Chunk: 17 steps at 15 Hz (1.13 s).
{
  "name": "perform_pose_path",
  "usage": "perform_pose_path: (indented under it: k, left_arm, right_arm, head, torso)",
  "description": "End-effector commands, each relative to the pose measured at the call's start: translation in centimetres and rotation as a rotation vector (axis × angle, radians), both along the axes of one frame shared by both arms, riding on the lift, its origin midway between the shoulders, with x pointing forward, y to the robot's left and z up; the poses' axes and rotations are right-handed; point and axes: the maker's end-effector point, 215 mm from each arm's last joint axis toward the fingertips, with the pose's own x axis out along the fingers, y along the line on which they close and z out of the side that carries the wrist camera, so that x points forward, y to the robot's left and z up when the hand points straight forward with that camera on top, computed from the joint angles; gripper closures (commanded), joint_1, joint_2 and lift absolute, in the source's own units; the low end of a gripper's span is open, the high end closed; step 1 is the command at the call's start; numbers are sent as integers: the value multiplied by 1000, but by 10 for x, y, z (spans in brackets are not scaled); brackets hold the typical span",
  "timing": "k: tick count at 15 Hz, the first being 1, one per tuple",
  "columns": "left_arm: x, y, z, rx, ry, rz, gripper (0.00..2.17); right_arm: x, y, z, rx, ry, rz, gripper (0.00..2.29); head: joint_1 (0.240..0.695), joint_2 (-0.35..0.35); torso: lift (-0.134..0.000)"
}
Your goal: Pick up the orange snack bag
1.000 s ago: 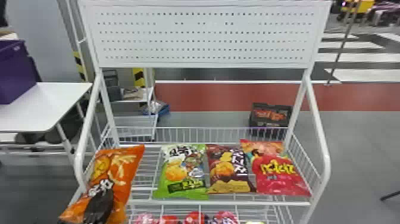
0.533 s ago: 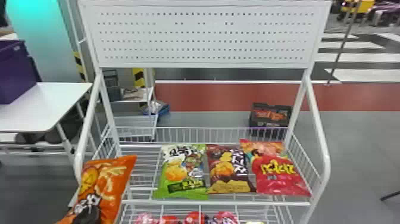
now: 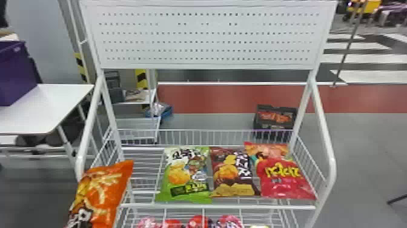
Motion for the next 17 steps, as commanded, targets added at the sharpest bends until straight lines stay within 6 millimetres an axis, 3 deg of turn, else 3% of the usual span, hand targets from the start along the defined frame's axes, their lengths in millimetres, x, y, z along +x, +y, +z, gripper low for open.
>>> perform_pose_path:
  k: [1, 6, 17]
  left_arm:
    - [-9, 3, 6, -7, -21, 4, 1349]
    - [-20, 11, 12, -10, -43, 20, 1349]
    - [-31, 7, 20, -12, -67, 9, 1349]
  right_arm:
    - [0, 1, -1, 2, 1, 1, 144]
    - [0, 1, 0, 3, -2, 0, 144]
    - [-1, 1, 3, 5, -6, 4, 144]
  head:
    - [499, 0]
    - [499, 0]
    - [499, 0]
  torso:
    - [0]
    - [0]
    - [0]
